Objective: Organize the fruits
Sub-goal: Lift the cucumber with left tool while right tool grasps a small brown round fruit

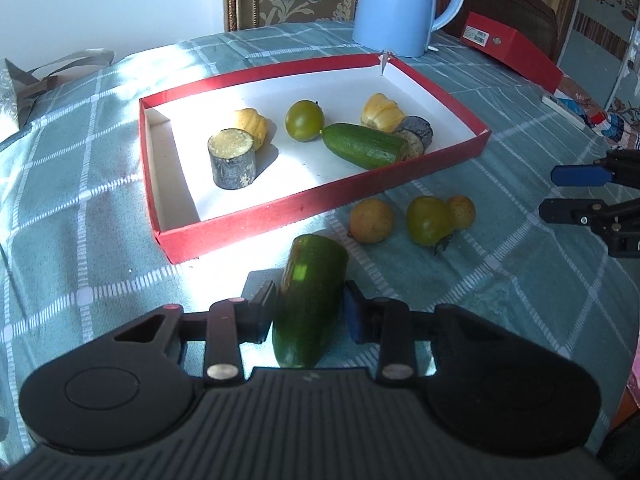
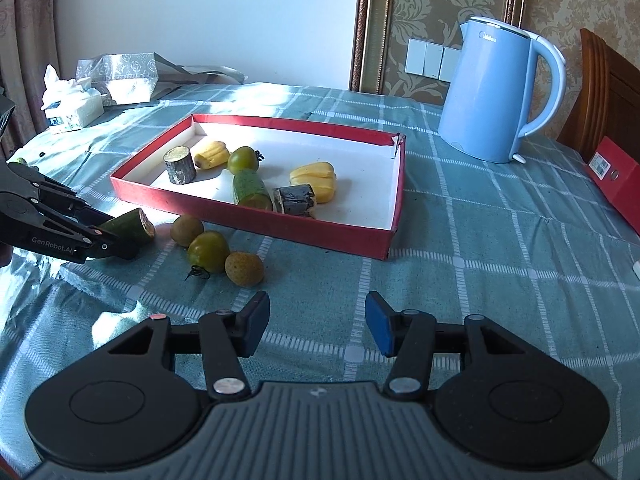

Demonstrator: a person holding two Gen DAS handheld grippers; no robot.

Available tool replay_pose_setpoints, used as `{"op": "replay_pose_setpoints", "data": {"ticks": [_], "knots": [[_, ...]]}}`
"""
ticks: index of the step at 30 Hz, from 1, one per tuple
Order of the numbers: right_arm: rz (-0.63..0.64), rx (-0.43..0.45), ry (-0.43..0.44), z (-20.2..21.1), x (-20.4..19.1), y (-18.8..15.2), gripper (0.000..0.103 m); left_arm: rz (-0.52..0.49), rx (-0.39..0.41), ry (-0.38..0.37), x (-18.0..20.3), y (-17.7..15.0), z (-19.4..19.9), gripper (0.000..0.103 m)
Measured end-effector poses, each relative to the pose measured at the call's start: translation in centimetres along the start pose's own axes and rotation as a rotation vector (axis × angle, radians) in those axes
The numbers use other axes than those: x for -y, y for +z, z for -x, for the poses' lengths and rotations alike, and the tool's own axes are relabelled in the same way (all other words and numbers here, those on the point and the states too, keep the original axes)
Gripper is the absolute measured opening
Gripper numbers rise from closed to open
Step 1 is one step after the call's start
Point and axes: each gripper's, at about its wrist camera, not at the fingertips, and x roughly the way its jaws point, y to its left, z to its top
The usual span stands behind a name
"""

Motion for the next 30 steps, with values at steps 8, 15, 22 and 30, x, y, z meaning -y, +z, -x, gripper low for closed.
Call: {"op": "replay_pose_setpoints", "data": {"ticks": [8, 15, 22, 30], "knots": [[0.051, 0.000, 0.036, -1.1, -0.9, 0.8, 0.052, 0.178, 0.014, 0.146, -1.4, 0.3, 1.5, 0.030], [0.099, 0.002, 0.061, -1.8, -1.7, 1.4, 0.052, 0.255, 0.021, 0.234, -2.2, 0.3, 2.4, 0.030], [0.119, -0.003, 0.081, -2.4, -2.0, 1.6, 0.052, 0.288, 0.001, 0.293, -2.4, 0.3, 2.7, 0.030], [0.123, -0.004, 0.098, -2.3, -1.9, 1.6, 0.052, 0.293, -0.012, 0.321, -2.3, 0.0, 3.0, 0.030]]}}
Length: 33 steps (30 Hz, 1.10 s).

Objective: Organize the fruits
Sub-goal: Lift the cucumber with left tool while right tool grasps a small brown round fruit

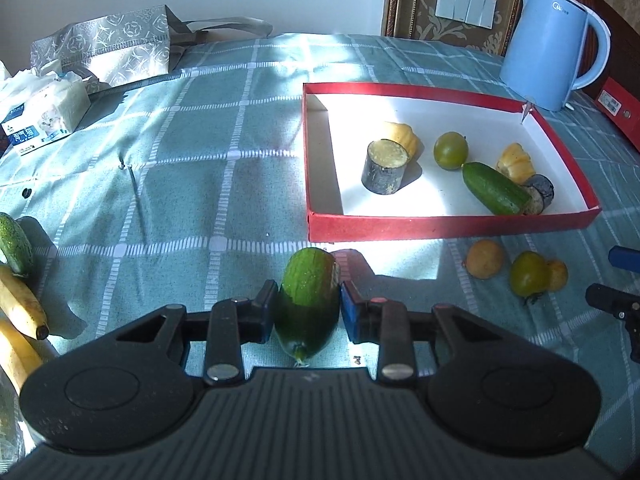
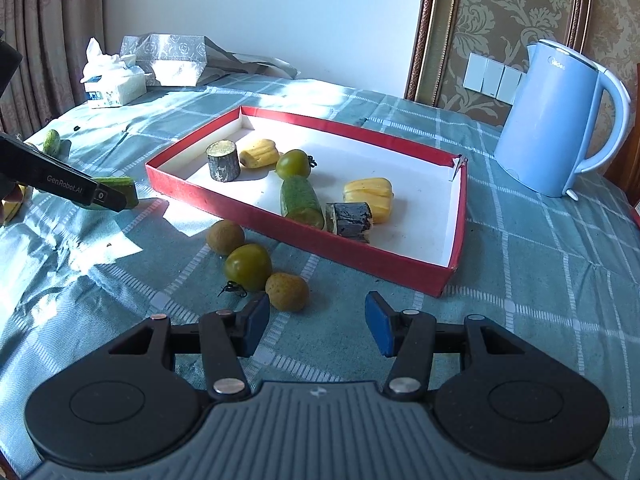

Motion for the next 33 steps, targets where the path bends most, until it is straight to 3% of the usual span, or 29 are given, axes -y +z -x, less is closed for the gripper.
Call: {"op": "replay_pose_setpoints", "data": {"ticks": [26, 33], "knots": [[0.077, -0.032, 0.072, -3.6, -0.8, 0.8, 0.040, 0.069, 0.011, 0.058, -0.8, -0.6, 2.3, 0.029], [0.076, -0.052, 0.080, -4.6, -0.7, 0.6, 0.031, 0.074, 0.012, 0.069, -0.8, -0.5, 2.4, 0.029]]}}
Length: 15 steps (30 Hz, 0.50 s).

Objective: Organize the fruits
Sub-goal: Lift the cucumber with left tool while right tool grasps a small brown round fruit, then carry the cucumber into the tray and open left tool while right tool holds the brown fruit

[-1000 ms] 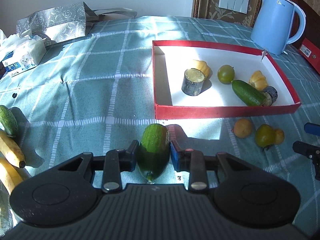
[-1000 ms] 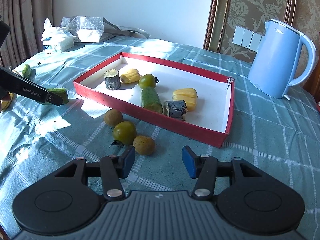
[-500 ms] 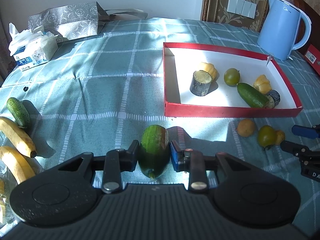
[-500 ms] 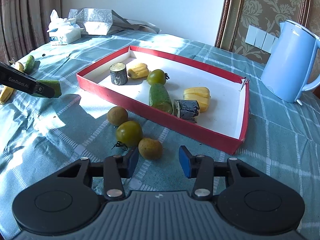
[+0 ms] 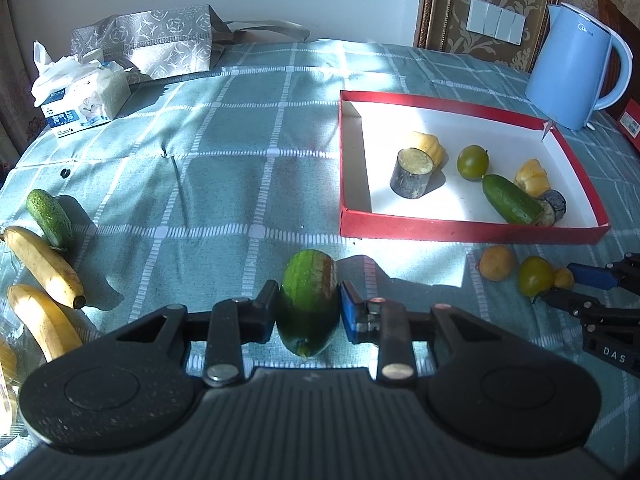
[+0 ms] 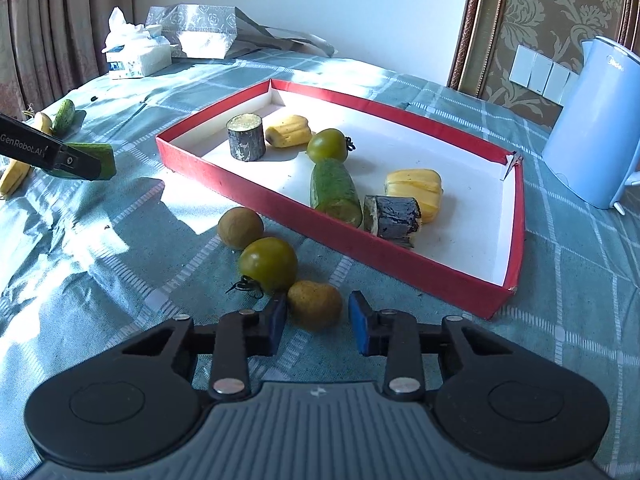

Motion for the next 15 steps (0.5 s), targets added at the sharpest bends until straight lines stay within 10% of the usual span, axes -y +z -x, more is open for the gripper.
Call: {"op": "replay_pose_setpoints", "data": {"ticks": [15], "knots": [[-0.026, 0.032, -0.042, 2.2, 0.8, -0.8, 0.029, 0.002, -0.010, 0.002, 0.0, 0.1, -0.1, 0.029]]}}
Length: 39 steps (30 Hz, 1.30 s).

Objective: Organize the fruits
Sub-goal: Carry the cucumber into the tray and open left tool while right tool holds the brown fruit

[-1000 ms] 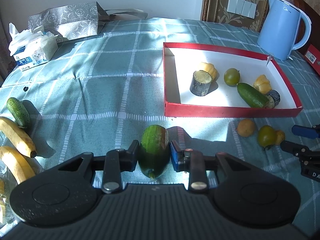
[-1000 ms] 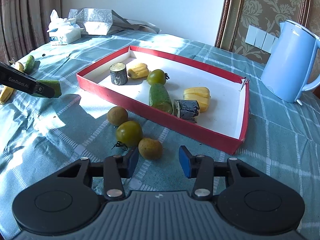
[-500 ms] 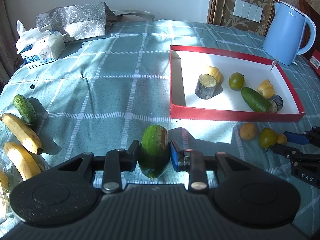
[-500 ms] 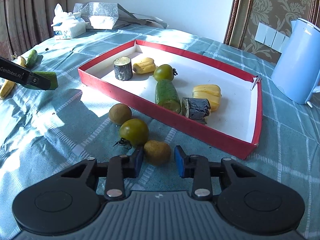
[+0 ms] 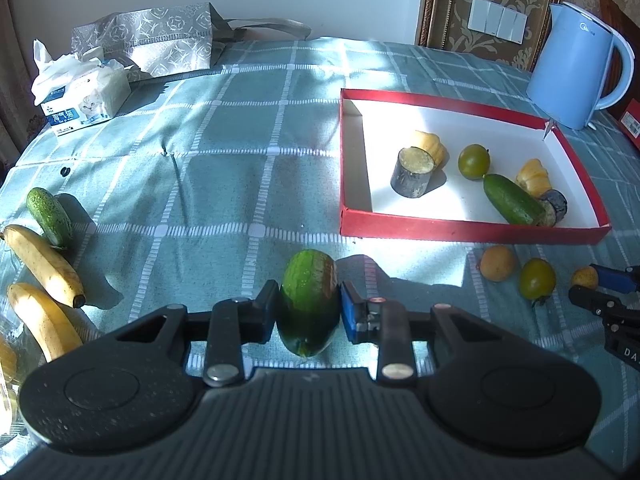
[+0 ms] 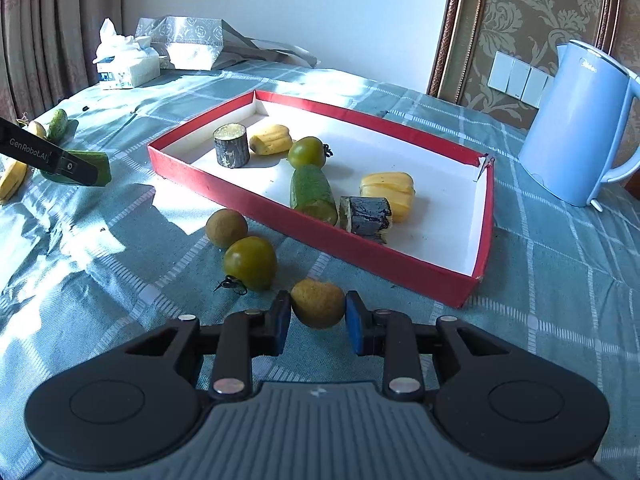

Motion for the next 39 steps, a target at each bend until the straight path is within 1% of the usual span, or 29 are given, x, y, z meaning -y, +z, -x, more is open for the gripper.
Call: {"op": "replay_pose_setpoints", "data": {"ticks": [12, 27, 39], "knots": [[-0.073, 0.025, -0.028, 2.7, 1.0, -0.6, 0.028, -0.030, 0.012, -0.014, 0.9, 1.0, 0.0, 0.029], [-0.125, 0.038, -0.055, 3.8, 2.3, -1.0, 0.029, -0.064, 0.023, -0.040, 2.7, 2.6, -0.5, 0.029], [-0.155, 0.035, -0.079, 4.6, 3.3, -1.4, 0.029, -0.101, 0.043, -0.062, 4.8, 5.0, -1.5, 0.029]]}}
